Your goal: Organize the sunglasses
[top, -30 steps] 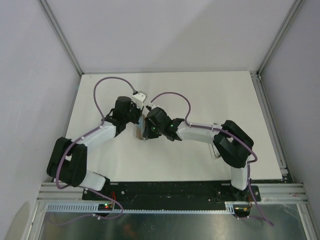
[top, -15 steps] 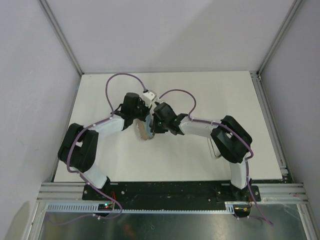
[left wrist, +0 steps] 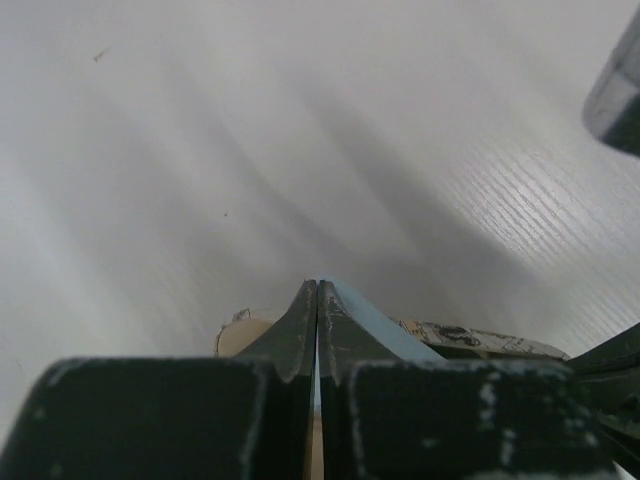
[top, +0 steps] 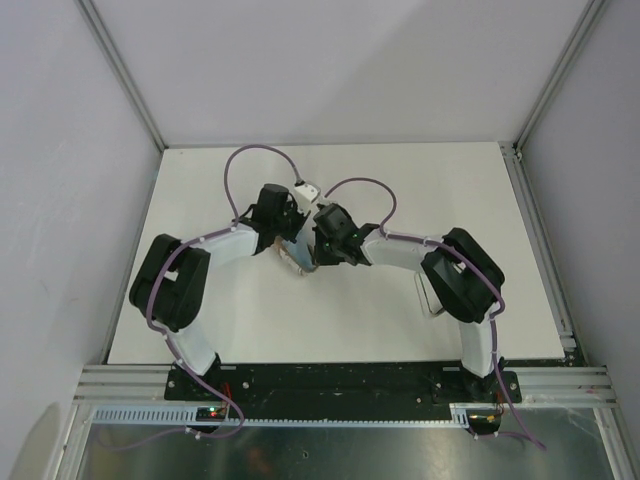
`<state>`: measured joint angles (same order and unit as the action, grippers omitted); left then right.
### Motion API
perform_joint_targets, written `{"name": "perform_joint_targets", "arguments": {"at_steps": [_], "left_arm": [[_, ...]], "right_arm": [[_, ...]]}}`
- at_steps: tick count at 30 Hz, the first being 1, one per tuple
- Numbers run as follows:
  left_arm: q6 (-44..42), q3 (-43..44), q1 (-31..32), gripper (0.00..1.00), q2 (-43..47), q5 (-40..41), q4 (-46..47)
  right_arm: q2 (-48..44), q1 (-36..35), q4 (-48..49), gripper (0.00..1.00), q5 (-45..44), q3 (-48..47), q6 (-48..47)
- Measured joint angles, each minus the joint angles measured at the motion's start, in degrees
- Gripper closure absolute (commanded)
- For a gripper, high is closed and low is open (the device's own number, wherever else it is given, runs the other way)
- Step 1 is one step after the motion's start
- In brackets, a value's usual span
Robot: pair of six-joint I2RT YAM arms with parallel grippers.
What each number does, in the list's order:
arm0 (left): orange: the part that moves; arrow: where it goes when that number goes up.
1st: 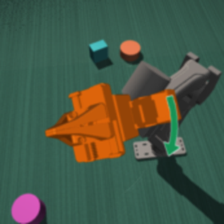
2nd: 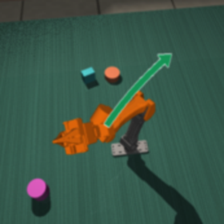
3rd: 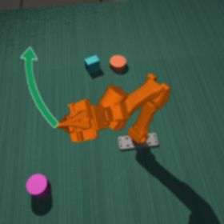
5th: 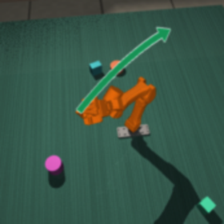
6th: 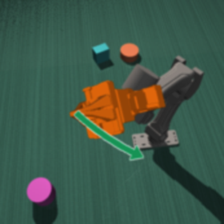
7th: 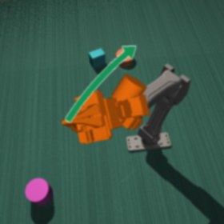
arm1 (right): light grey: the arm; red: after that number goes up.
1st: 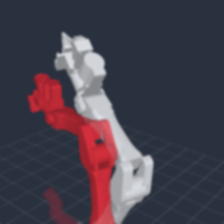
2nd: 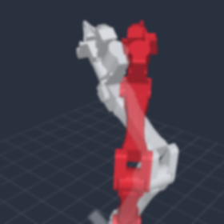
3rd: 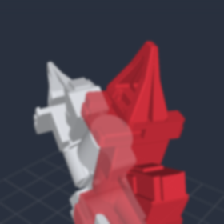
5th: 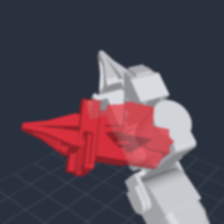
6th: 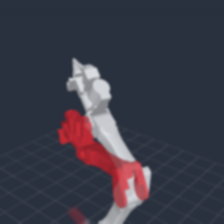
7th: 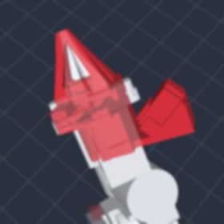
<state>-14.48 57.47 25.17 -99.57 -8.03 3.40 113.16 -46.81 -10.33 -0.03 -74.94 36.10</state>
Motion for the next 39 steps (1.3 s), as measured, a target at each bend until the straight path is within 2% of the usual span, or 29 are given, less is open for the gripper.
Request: {"name": "perform_joint_targets", "arguments": {"at_steps": [8,15,23,30,39], "left_arm": [[3.6,-0.9,0.0,1.0,1.5,1.7,-1.1],[6.7,-2.8,-0.3,1.0,4.7,4.0,-1.1],[11.6,-7.3,-2.3,1.0,6.7,4.7,-0.6],[15.3,-15.8,-3.5,1.0,14.5,4.7,3.7],[18.3,-21.1,-3.6,1.0,24.0,1.7,6.6]], "right_arm": [[0.0,0.9,-0.8,1.0,0.0,-1.4,-3.3],[1.4,1.3,-3.1,1.0,0.5,-7.6,-6.0],[3.7,2.0,-4.8,1.0,0.7,-9.4,-7.7],[4.5,3.7,-5.8,1.0,1.0,-9.4,-8.3],[4.5,4.3,-5.8,1.0,2.4,-9.7,-10.0]]}}
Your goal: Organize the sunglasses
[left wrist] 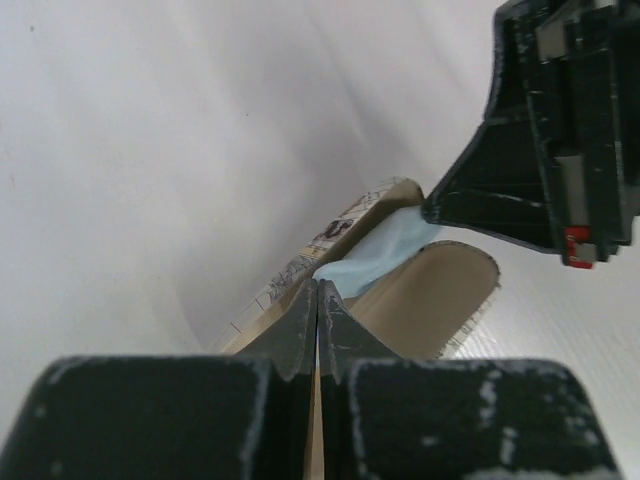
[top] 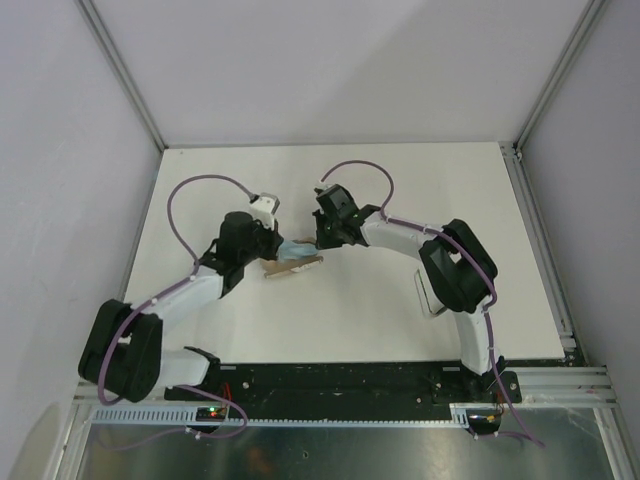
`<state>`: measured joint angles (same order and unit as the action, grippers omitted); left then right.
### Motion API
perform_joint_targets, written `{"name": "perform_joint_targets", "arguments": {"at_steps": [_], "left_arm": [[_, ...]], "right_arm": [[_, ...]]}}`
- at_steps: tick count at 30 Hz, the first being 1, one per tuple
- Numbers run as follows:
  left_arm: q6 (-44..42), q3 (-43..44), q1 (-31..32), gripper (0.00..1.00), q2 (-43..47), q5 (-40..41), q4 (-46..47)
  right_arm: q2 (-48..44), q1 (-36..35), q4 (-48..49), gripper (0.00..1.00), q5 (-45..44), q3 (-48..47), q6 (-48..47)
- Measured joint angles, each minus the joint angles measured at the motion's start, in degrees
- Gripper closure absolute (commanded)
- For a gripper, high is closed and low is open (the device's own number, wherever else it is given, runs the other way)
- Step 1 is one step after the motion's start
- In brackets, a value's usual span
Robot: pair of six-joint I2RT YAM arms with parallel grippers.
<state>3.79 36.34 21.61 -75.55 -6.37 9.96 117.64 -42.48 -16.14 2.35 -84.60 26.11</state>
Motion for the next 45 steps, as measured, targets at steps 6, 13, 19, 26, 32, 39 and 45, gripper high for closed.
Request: {"name": "perform_joint_targets", "arguments": {"at_steps": [6,13,19,26,32,39,45], "left_arm": [[4.3,-2.4,0.0,1.0,4.9,-0.7,-0.7],[8.5,-4.7,-0.2,1.0,4.8,0.2,-2.3],[11.2,-5.0,-1.8,1.0,2.0,1.3,-2.4],[12.9,-5.4,-4.4,0.98,-0.3,2.3,-2.2],[13.9,-5.4,-4.9,0.97,-2.3,3.2,-1.9],[14.3,-5.4,-5.4,0.96,-2.2,4.0,-1.9],[14.3,-5.4,-5.6,0.97,-1.2,4.8,-1.7]], "right_arm": [[0.0,0.0,0.1,1.0,1.7,-1.6,-1.3],[0.0,-0.6,0.0,1.0,2.6,-2.6,-2.4],[0.0,-1.2,-0.3,1.0,2.6,-3.8,-3.3],[0.7,-1.1,-0.8,1.0,2.7,-4.7,-3.9],[1.4,-0.5,-1.6,1.0,2.7,-5.3,-4.2],[1.8,0.1,-2.0,1.0,3.1,-5.4,-4.3],[2.2,0.2,-2.3,1.0,3.4,-6.3,-4.4]]}}
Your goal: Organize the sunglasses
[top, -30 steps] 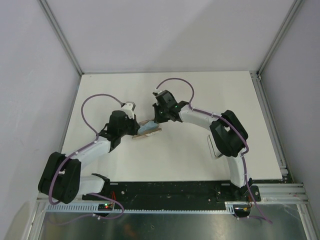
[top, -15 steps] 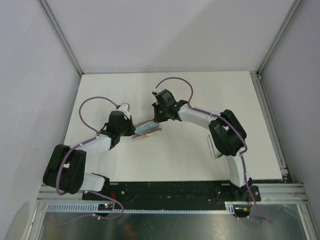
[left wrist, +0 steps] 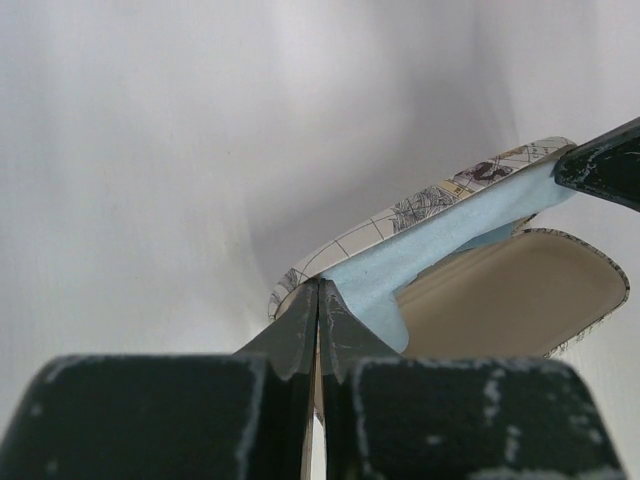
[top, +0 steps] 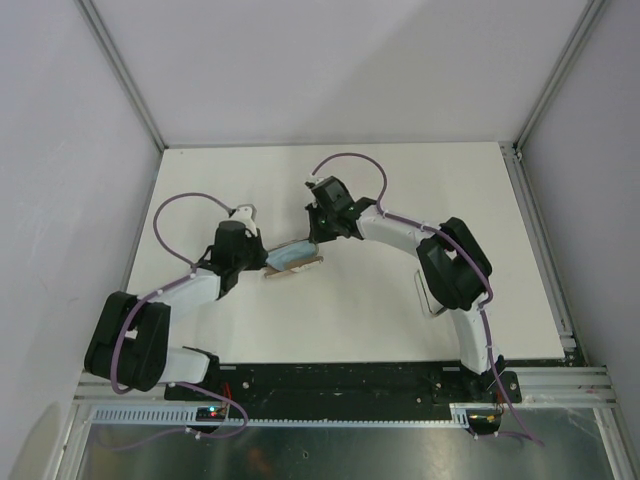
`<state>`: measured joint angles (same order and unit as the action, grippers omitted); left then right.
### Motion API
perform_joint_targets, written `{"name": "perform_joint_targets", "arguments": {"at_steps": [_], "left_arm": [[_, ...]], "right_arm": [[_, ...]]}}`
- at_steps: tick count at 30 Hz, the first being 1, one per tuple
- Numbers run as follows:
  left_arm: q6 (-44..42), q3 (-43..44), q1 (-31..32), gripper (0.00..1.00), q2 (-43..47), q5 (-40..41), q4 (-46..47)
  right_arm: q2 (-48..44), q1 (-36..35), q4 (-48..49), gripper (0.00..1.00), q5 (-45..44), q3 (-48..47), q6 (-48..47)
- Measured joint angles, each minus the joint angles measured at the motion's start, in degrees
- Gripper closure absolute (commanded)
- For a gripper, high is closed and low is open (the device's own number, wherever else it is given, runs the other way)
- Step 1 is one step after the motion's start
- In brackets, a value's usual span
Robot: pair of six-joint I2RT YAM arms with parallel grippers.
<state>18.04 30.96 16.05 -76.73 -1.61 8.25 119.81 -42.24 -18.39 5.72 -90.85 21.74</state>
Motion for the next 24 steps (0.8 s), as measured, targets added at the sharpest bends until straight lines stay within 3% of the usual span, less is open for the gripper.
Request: {"name": "perform_joint_targets", "arguments": {"at_steps": [13,24], "left_arm": [[0.0,0.3,-0.4,0.94,-0.4,1.4,0.0],[0.0,4.7,-1.0,0.91,-6.3,1.4,0.1]], "right_arm": [[1.8,0.0,-0.5,1.0,0.7,-1.9,-0.8],[4.5,1.3,-1.4,1.0,1.0,-5.6,-0.9]]}}
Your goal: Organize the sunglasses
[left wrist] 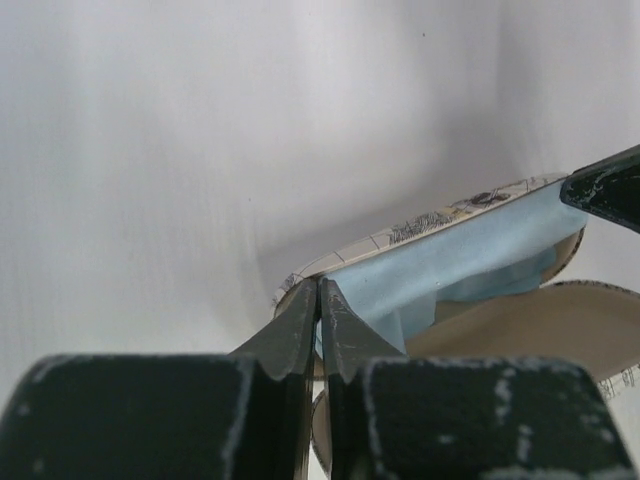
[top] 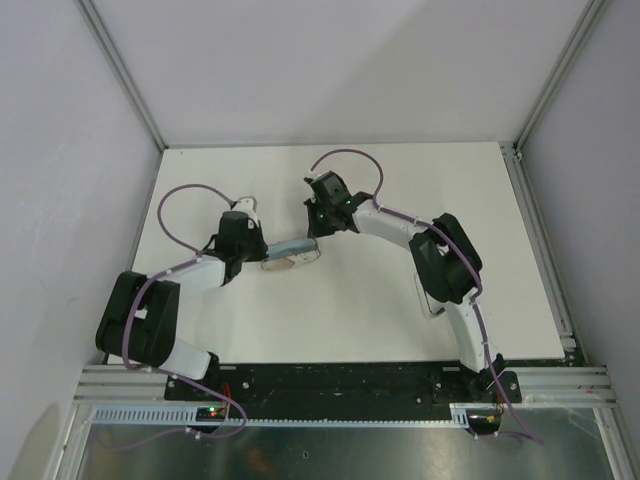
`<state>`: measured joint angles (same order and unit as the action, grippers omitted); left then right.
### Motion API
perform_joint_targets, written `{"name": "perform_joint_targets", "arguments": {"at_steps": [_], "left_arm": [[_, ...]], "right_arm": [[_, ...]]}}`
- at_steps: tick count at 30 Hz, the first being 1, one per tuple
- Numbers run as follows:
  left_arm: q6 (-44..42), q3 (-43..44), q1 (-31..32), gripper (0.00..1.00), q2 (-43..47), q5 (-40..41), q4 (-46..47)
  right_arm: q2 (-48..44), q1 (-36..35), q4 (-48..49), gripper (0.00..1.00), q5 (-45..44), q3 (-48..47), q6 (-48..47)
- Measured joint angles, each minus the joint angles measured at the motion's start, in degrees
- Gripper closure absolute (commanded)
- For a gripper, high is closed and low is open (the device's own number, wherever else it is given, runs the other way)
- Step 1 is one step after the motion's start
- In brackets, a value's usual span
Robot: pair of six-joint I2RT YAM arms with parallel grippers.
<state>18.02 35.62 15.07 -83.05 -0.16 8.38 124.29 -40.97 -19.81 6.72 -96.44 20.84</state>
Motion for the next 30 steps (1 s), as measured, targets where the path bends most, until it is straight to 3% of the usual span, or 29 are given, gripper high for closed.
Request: {"name": "perform_joint_targets", "arguments": {"at_steps": [6,9,16,30], "left_arm": [[0.0,4.2,-0.4,0.87,-4.8,0.0,-0.5],[0.0,5.2,-0.6,0.79,-5.9,-0.3,-0.5],[0.0,5.2,-1.1,0.74,-6.1,-1.4,-0.9],[0.0,5.2,-1.2,0.62,-6.1,-3.1,-1.2]], "right_arm": [[2.8,0.9,-1.0,0.95,0.6,-3.1,-0.1],[4.2,1.4,-1.8,0.83,1.2,-4.6,-0.2],[4.9,1.7,-2.8,0.68,1.6,-5.8,-0.2],[6.3,2.0,-6.0,0.69,-0.5,-7.5,-1.7]]}}
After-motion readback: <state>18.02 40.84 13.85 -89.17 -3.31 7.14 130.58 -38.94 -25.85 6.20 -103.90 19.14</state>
